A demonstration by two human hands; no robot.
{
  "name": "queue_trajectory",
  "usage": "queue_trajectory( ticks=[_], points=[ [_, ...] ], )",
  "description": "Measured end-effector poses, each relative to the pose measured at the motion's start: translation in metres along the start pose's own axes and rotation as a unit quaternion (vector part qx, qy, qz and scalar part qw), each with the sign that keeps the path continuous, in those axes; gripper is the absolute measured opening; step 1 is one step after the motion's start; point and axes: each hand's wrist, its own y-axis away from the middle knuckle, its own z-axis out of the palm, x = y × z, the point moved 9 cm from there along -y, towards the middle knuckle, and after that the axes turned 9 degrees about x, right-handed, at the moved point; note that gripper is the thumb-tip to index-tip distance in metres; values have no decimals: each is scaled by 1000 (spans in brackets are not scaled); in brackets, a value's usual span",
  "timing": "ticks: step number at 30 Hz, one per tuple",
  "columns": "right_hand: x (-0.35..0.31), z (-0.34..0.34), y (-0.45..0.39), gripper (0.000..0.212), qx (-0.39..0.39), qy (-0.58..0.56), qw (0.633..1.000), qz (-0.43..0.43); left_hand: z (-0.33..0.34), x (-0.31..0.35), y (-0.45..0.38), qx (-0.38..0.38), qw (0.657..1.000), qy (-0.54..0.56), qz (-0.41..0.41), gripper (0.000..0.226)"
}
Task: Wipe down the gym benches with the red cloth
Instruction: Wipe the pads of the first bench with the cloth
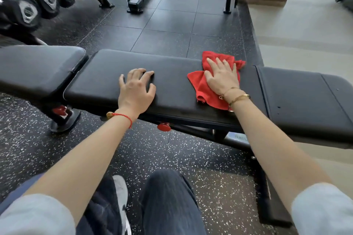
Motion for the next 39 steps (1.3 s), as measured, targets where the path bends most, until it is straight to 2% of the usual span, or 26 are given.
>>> queue_trajectory(
  ticks=[5, 9, 12, 16, 19, 23, 28, 31, 36, 39],
  points=[
    [-78, 18, 19, 55, -6, -13, 994, -110, 1, -1, 0, 5, 1000, 7, 15, 43],
    [-60, 4, 58, 53, 9, -32, 988, -151, 4, -2, 0, -6, 1000, 3, 22, 44],
    [-15, -9, 70, 53, 21, -34, 992, -121, 7, -3, 1, -12, 1000, 0, 28, 45],
    [52, -18, 39, 52, 26, -7, 1000, -4, 6, -3, 1, -10, 1000, 0, 25, 45],
    [60, -14, -2, 53, 21, 21, 998, 54, 6, -2, 0, -9, 1000, 2, 17, 45],
    [33, -7, -20, 53, 28, 23, 997, 61, 3, -4, -2, -1, 1000, 5, 19, 44],
    [28, -17, 43, 54, 52, 3, 999, 2, 6, -3, 0, -7, 1000, 7, 24, 44],
    [39, -21, 65, 54, 35, -12, 999, -28, 5, -5, 0, -9, 1000, 3, 25, 44],
    [60, -23, 12, 53, 17, 19, 999, 47, 2, -4, -1, -8, 1000, 4, 24, 44],
    [28, -13, 0, 54, 28, 51, 997, 55, 2, -4, -1, -3, 1000, 5, 22, 47]
  ],
)
